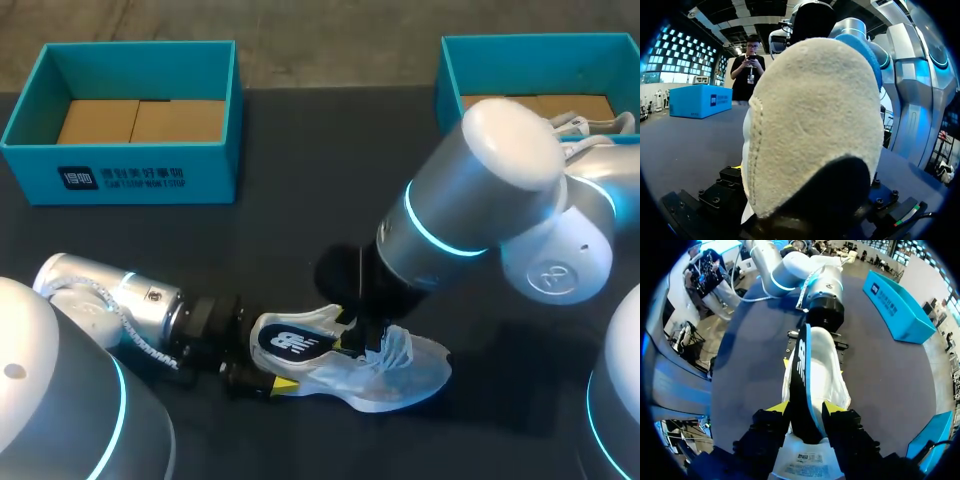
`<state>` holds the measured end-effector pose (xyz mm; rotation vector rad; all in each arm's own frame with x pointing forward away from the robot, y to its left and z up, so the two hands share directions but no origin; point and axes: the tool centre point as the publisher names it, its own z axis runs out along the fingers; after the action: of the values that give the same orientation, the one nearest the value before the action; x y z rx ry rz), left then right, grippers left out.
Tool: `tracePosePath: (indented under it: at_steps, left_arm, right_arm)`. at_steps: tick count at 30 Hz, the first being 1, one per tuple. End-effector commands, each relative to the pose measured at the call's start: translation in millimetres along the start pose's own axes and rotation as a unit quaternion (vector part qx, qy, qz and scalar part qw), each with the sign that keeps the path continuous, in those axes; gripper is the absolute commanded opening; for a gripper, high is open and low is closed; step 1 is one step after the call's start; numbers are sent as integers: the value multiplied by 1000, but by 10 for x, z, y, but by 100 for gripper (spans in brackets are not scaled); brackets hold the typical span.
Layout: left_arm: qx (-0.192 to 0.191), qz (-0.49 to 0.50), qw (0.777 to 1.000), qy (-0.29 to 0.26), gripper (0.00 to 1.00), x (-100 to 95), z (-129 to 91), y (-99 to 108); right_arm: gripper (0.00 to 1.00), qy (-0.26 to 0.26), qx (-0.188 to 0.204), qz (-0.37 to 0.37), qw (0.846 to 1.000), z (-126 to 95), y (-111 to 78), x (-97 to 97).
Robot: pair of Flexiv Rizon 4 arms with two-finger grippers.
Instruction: Take the shoe out of the shoebox, open the shoe tongue, remove and reinsert the insole, then place the shoe into the shoebox
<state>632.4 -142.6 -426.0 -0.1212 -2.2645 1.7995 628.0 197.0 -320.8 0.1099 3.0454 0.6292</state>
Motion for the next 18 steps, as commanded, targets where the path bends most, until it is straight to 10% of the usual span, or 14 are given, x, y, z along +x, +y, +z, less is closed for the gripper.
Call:
tracePosePath:
  at_steps: [1, 18]
  left_arm:
    - [-1, 0, 1000, -1, 0, -6, -17, 28]
    - [-1, 0, 1000, -1, 0, -6, -17, 28]
  right_arm:
    - [39, 12, 0, -4, 1000, -123, 22, -8]
    - [35, 61, -12, -22, 998, -74, 291, -25]
